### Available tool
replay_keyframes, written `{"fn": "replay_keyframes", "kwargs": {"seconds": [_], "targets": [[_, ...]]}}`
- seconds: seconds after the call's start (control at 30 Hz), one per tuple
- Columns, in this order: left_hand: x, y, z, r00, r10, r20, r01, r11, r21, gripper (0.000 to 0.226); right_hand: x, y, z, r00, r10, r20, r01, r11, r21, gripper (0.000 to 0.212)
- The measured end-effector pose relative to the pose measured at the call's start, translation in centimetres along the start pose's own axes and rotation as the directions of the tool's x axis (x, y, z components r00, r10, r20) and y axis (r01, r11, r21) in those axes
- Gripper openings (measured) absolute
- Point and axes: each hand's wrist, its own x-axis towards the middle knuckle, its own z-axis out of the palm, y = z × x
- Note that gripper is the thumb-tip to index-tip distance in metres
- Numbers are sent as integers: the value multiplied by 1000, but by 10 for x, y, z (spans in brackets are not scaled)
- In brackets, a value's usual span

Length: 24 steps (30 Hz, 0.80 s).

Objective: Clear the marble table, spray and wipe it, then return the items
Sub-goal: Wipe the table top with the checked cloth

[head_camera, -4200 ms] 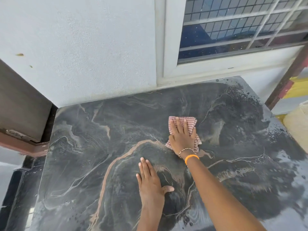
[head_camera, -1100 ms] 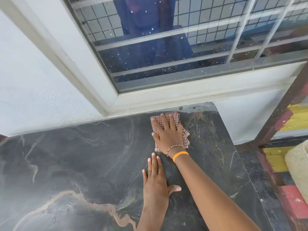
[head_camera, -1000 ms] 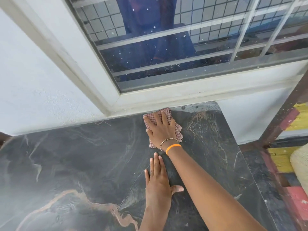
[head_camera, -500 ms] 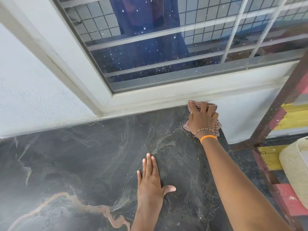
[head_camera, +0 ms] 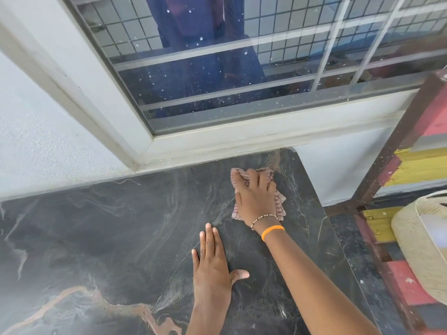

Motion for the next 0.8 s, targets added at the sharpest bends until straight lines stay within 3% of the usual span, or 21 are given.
{"fn": "replay_keyframes", "kwargs": {"seconds": [0.07,0.1,0.23,0.37,0.6,0.67,0.8], "targets": [[-1,-1,1,1000,9,-10,-9,1000,-9,111,14,-11,1,984,-169,50,169,986,7,52],[-2,-2,1,1000,11,-17,-11,1000,-17,111,23,-7,0,982,-180,62,180,984,3,51],[-1,-3,2,1000,11,-27,-12,998,-56,112,51,45,-7,996,87,13,-87,996,-23,51],[0,-3,4,1000,7,-9,-7,998,-54,110,59,92,-18,953,302,-2,-302,951,-60,52],[1,1,2,1000,-14,-3,14,1000,-10,109,20,75,-16,831,552,-66,-555,831,-42,53],[1,2,1,1000,-12,-19,12,1000,6,109,11,63,-13,832,551,-72,-555,831,-50,54],[0,0,-2,999,17,-48,-18,1000,-15,109,9,40,-10,925,381,6,-380,923,-65,55]]}}
